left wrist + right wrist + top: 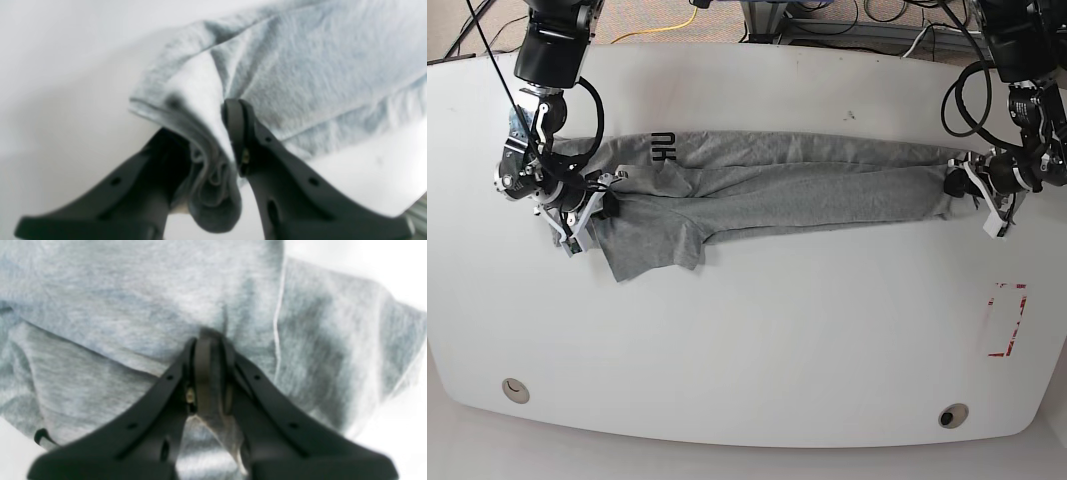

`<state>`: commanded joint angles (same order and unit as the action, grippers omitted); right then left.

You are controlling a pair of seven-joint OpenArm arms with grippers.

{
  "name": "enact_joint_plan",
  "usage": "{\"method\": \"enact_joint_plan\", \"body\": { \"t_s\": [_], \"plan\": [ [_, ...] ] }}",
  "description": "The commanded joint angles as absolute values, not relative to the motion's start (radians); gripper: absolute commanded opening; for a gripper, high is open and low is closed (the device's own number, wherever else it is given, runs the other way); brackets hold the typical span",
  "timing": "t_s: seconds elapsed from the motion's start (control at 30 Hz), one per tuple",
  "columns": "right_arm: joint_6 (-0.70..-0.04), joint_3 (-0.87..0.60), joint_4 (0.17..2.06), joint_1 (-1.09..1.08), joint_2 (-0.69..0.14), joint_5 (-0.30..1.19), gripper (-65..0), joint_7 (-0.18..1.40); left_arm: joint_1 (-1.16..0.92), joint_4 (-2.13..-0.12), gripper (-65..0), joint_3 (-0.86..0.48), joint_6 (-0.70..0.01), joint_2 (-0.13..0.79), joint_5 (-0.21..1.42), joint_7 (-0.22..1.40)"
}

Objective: Layout the t-shirt on the table in an organized manner, then fold the t-shirt properly
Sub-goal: 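Fold the shirt end with the left gripper toward the right gripper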

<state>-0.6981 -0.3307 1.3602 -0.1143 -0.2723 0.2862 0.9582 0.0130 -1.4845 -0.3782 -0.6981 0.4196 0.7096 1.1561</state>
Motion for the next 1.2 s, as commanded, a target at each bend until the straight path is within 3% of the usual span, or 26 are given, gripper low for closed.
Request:
{"method": "enact_joint_plan", "body": {
  "t_s": [0.23,0.5,0.67,0.97,1.2],
  "plan": [
    [-0.698,-0.331,1.36,-0.114,-0.271,0.286,-59.8,0.958,0.016,-1.639,-56.0,-0.377,-0.698,0.397,0.817,1.29],
    [-0.698,-0.329,1.36,-0.114,-0.271,0.286,-59.8,0.958,0.019,-1.641,-55.7,-0.285,-0.698,0.269,0.845,1.322],
    [-0.698,-0.328,1.36,-0.116,-0.266,0.286,-59.8,0.958,0.039,-1.641,-55.7,-0.229,-0.698,0.136,0.837,1.317],
    [-0.698,-0.328,1.362,-0.116,-0.251,0.286,-59.8,0.96,0.122,-1.632,-55.6,-0.116,-0.698,-0.081,0.677,1.262],
    [-0.698,-0.328,1.362,-0.116,-0.255,0.286,-59.8,0.96,0.171,-1.544,-55.6,-0.059,-0.698,-0.137,0.631,1.241]
  ]
}}
